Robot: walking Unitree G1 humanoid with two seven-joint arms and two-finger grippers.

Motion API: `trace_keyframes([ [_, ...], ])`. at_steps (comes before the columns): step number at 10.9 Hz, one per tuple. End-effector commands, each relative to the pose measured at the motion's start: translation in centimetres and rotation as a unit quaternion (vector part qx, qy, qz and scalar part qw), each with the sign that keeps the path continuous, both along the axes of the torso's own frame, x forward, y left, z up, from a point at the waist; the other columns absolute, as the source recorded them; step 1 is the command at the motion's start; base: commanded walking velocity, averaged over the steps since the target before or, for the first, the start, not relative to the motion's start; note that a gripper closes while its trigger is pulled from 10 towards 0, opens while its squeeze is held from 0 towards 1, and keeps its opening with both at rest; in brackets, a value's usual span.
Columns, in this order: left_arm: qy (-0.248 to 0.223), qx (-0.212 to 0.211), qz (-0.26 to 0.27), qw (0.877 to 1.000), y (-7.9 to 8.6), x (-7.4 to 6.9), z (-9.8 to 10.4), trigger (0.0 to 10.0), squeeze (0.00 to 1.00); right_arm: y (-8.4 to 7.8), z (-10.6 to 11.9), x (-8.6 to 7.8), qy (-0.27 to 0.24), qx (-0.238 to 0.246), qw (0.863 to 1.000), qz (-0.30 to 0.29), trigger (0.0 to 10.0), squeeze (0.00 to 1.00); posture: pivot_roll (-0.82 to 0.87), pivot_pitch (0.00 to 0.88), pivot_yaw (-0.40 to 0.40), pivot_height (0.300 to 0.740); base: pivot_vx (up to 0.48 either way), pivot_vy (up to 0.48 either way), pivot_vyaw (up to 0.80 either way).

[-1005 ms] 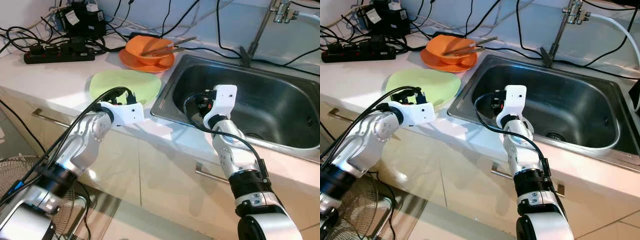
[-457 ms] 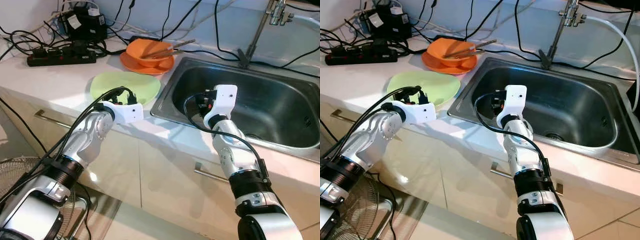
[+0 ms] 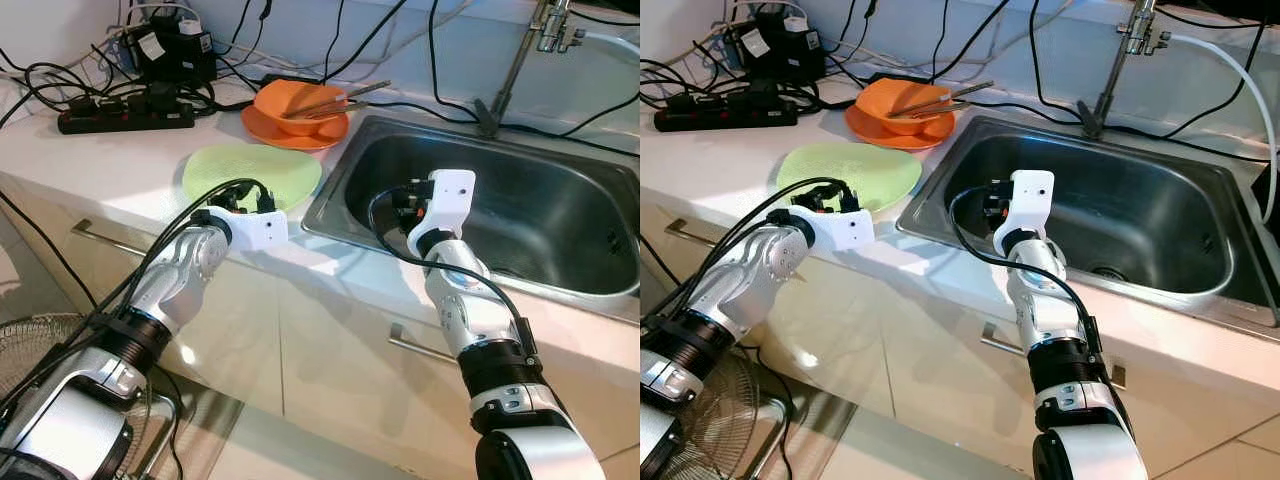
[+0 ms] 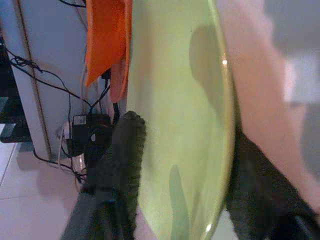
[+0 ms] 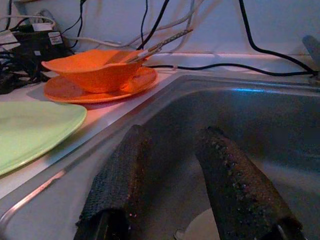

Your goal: Kitchen organization

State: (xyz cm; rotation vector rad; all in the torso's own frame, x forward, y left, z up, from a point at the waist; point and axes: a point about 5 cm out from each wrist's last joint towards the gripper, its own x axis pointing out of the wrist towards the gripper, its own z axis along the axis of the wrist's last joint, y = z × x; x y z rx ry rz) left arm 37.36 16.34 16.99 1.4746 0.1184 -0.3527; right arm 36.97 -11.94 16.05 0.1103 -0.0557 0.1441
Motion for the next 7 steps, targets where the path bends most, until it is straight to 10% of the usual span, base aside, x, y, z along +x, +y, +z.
trace_keyframes([
  [1,0.062,0.015,0.014,0.998,0.68,-0.70,-3.10,0.0,0.00,-0.61,0.16,-0.15,-0.003,0.004,1.000,-0.010,10.0,0.00,0.21,0.038,-0.042,0.740,0.000,0.000,0.00],
  [7,0.058,0.011,0.015,0.998,0.98,-0.60,-2.63,0.0,0.00,-0.74,0.16,0.00,-0.001,0.004,1.000,-0.014,10.0,0.00,0.21,0.036,-0.045,0.740,0.000,0.000,0.00],
])
